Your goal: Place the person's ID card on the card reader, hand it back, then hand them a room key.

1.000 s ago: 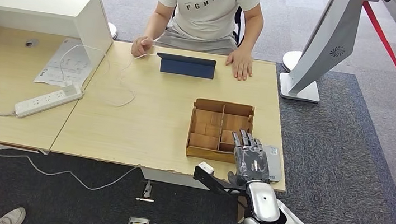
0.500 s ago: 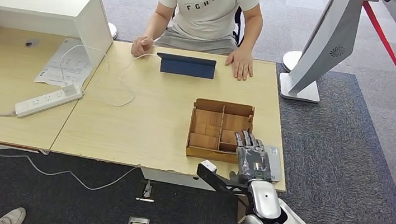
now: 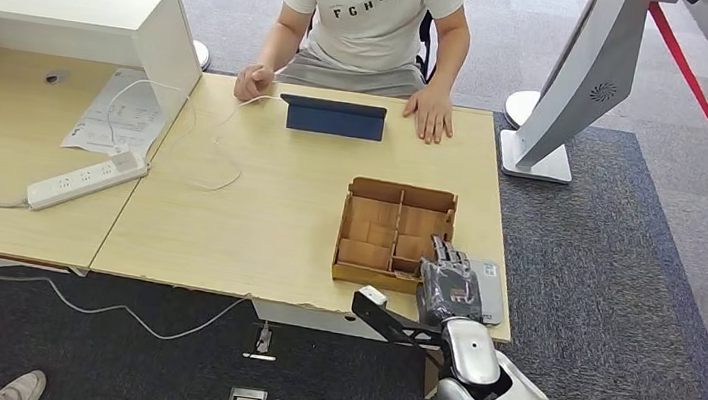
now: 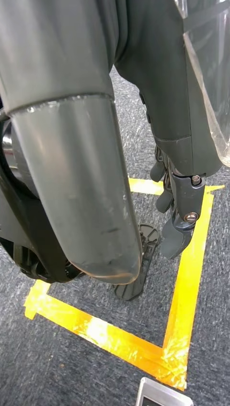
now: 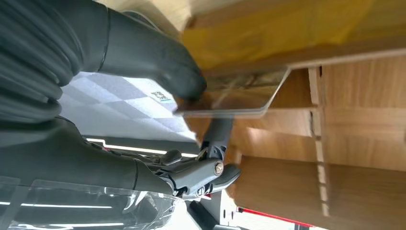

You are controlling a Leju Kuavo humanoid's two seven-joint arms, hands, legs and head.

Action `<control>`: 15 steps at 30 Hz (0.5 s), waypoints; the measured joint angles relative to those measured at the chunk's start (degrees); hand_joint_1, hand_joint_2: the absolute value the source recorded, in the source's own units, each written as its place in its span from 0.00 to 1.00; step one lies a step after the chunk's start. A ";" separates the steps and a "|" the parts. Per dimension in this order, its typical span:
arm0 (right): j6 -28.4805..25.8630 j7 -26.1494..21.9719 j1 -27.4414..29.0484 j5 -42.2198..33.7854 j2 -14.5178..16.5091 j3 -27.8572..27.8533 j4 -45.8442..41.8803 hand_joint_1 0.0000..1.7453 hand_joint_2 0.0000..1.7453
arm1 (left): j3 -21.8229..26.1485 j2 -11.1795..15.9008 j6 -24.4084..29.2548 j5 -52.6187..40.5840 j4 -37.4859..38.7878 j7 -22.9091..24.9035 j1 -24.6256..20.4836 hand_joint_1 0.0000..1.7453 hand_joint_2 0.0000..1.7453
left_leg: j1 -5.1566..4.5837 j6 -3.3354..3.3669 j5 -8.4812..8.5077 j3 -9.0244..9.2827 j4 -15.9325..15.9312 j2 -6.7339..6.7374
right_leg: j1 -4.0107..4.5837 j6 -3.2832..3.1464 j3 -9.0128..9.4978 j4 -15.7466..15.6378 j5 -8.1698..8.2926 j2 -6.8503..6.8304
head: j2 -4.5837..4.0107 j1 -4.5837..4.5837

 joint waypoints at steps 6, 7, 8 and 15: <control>-0.73 -0.45 -0.37 -0.27 0.14 0.15 0.67 1.00 1.00 | -0.01 -0.03 -0.31 -0.21 0.00 -0.02 0.01 0.00 0.00 | 0.00 0.00 0.00 0.02 0.00 0.00 | 0.00 0.00 0.01 0.00 0.00 0.00 | 0.00 -0.01; -0.83 -0.42 -0.38 -0.29 0.14 0.15 0.77 1.00 1.00 | -0.02 -0.04 -0.49 -0.34 0.00 -0.03 0.01 0.00 0.00 | 0.00 0.00 0.00 0.02 0.00 0.00 | 0.00 0.00 0.01 0.00 0.00 0.00 | 0.00 -0.01; -0.90 -0.30 -0.38 -0.31 0.11 0.15 0.84 1.00 1.00 | -0.02 -0.03 -0.70 -0.53 0.00 -0.04 0.01 0.00 0.00 | 0.00 0.00 0.00 0.03 0.00 0.00 | 0.00 0.00 0.01 0.00 0.00 0.00 | 0.00 -0.01; -1.42 0.48 -0.31 -0.36 -0.42 0.15 0.98 1.00 1.00 | -0.07 -0.03 -0.96 -0.89 0.00 -0.02 0.01 0.00 0.00 | 0.00 0.00 0.00 0.04 0.00 0.01 | 0.00 0.00 0.02 -0.01 0.00 0.00 | 0.01 0.00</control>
